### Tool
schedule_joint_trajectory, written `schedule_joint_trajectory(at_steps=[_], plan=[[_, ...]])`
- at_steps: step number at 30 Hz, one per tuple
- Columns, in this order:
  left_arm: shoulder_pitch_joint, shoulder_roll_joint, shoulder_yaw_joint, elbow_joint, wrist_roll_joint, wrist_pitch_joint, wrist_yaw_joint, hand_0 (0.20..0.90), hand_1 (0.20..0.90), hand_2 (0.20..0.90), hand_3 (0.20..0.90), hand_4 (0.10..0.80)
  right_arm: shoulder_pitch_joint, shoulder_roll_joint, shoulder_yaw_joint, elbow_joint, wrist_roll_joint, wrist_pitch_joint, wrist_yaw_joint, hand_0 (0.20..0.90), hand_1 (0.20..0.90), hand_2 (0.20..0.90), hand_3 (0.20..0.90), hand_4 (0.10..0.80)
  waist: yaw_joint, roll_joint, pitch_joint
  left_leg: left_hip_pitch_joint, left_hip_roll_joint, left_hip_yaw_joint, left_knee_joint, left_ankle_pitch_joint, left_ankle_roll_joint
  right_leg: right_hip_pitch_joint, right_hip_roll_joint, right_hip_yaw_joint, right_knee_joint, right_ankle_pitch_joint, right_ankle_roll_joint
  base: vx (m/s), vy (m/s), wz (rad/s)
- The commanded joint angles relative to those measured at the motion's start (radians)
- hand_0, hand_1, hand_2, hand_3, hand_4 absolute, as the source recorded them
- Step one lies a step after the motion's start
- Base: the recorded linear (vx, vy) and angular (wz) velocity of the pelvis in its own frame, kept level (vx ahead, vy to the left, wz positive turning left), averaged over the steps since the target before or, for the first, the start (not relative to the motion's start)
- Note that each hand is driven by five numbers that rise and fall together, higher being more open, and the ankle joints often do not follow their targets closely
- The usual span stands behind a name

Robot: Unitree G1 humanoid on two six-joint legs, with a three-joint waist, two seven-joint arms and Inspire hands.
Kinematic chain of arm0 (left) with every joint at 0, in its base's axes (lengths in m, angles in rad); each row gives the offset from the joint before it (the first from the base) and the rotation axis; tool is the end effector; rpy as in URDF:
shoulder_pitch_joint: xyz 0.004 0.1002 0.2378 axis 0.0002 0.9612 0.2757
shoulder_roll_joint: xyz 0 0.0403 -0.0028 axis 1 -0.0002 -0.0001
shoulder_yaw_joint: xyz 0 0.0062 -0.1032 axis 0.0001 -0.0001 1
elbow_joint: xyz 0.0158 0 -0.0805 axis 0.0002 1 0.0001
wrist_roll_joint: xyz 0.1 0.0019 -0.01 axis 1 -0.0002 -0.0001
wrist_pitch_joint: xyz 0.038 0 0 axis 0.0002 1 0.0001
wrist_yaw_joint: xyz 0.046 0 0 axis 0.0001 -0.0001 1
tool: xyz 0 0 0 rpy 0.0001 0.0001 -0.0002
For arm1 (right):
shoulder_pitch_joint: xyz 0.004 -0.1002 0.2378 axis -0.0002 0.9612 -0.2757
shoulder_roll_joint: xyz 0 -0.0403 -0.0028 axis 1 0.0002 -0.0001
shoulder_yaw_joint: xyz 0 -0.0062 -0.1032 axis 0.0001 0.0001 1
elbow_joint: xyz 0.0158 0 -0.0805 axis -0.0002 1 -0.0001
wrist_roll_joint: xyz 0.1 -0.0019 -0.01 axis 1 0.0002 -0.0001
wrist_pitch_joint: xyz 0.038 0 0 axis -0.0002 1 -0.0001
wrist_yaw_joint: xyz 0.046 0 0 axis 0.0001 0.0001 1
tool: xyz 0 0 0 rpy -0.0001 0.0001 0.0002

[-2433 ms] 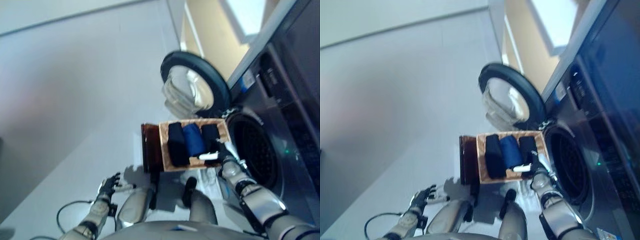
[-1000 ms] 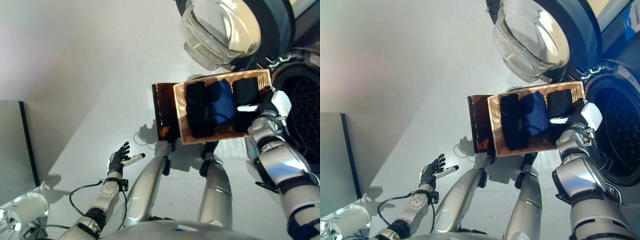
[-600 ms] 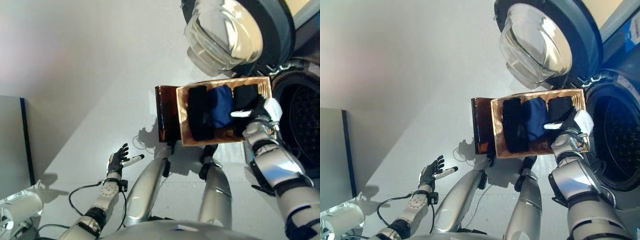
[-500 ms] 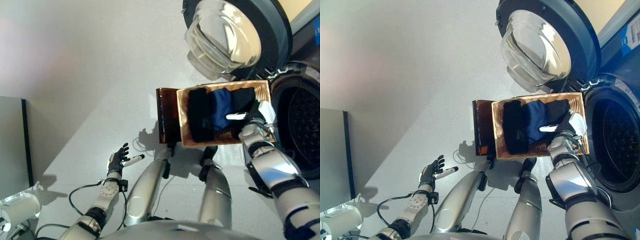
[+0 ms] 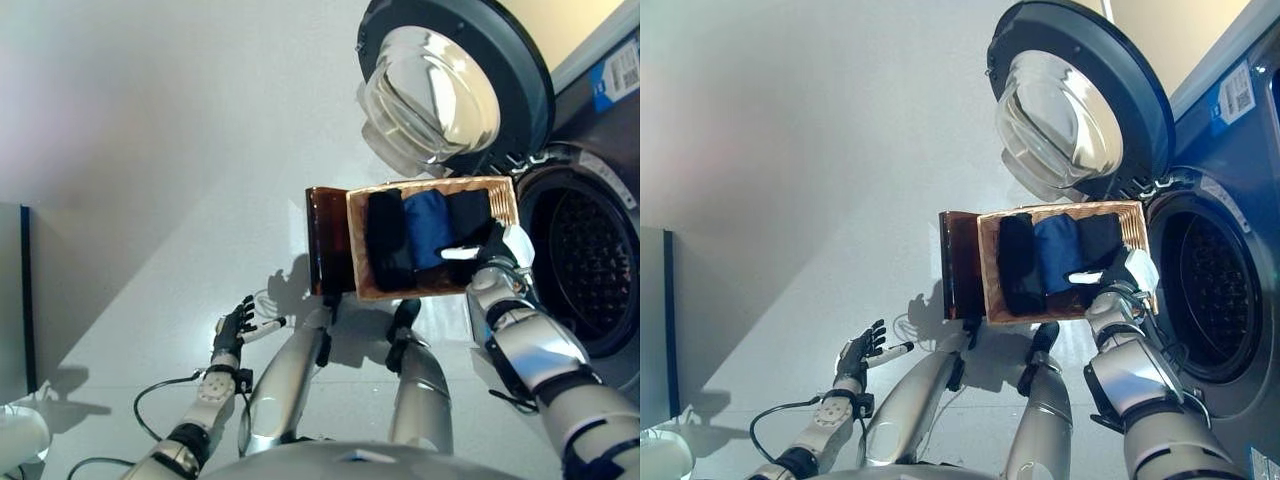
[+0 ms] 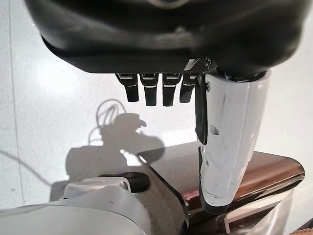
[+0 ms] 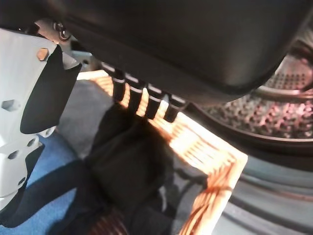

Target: Pick up the clothes and place them into the washing machine

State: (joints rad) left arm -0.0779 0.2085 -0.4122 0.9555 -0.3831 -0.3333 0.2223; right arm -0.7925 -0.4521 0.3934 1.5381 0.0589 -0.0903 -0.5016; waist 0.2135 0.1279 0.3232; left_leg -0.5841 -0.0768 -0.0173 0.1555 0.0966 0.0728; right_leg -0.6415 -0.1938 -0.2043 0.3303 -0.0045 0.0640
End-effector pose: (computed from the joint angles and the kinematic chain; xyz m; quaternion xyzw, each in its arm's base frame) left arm 0.1465 0.1703 -0.0853 0.0487 0.2926 0.0513 0.9536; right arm 0.2824 -0.2690 0.0235 -0.3842 0.2384 -0.2688 0.8505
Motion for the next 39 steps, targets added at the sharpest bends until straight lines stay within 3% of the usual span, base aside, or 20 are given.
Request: schedule_joint_trajectory(at_steps=[1,16,39], plan=[[0.03,0.037,0.015,-0.012,-0.004,-0.033,0.035,0.9,0.9,0.9,0.9,0.8,-0.085,-0.115,0.029,-0.006,0.02,-0.031,-0.057,0.9,0.9,0.9,0.9,0.8,0.03,0.026,0.037,-0.07,0.002,-0.024,0.07,-0.066,-0.096,0.096,-0.017,0.002,-0.051,-0.006,0.011,-0.002,0.018,-0.04],[0.022,0.035,-0.002,0.006,-0.034,-0.042,0.046,0.9,0.9,0.9,0.9,0.8,-0.135,-0.141,0.034,-0.021,0.034,-0.039,-0.092,0.9,0.9,0.9,0.9,0.8,0.006,0.065,0.037,-0.106,-0.006,-0.002,0.09,-0.076,-0.093,0.03,-0.017,0.034,-0.003,-0.021,0.008,0.004,0.007,-0.02],[-0.007,0.014,0.049,0.129,-0.05,-0.036,0.036,0.9,0.9,0.9,0.9,0.8,-0.005,-0.12,-0.007,-0.104,0.063,-0.06,-0.061,0.9,0.9,0.9,0.9,0.8,-0.045,0.055,-0.006,-0.023,0.01,0.021,0.045,-0.07,-0.098,0.094,0.0,0.057,-0.057,0.001,0.011,0.001,-0.007,-0.06]])
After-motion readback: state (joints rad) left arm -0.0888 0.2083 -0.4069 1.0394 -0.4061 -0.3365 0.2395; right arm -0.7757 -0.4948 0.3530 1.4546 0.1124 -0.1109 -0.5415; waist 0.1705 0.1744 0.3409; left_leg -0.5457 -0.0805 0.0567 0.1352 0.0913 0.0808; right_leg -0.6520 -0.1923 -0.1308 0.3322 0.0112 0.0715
